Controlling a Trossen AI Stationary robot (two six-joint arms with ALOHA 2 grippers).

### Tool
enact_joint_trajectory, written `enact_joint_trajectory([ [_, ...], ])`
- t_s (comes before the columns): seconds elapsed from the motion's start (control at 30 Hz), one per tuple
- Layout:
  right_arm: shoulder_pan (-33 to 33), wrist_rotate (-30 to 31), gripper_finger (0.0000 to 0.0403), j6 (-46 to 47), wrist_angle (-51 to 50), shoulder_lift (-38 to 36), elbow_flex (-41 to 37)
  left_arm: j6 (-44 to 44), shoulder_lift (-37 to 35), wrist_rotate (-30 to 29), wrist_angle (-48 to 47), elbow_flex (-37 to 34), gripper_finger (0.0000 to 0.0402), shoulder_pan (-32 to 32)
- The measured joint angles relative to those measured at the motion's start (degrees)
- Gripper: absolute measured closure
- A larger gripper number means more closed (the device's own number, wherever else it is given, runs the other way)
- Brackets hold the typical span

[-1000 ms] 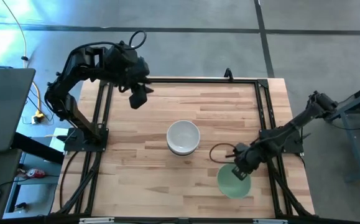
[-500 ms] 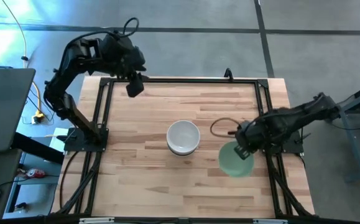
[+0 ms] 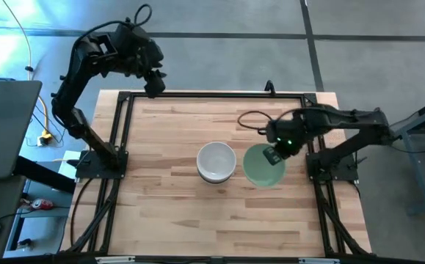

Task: Nest bowls inside each other
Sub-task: Stack the green bowl on the white bowl

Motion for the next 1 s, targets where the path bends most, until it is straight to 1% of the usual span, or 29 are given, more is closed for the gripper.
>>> enact_joint_trajectory([
  [0.33,-8.1,-2.9,0.0403,-6.6,-0.1,10.4,10.1,2.0,0.0,0.2,0.0,0.0,0.0245,4.8],
  [0.57,-12.1,-5.6,0.0403,-11.1,-0.1,19.1,18.8,3.4,0.0,0.3,0.0,0.0,0.0245,7.0],
  [0.7,-13.5,-6.8,0.0403,-13.5,-0.1,24.0,23.5,3.5,0.0,0.4,0.0,0.0,0.0245,8.1],
  [0.83,-14.3,-8.0,0.0403,-15.1,0.0,28.1,26.6,3.5,0.0,0.6,0.0,0.0,0.0245,9.6],
  [1.0,-14.5,-9.0,0.0403,-16.5,0.0,31.8,28.2,3.5,0.0,3.9,0.2,0.0,0.0245,11.0],
])
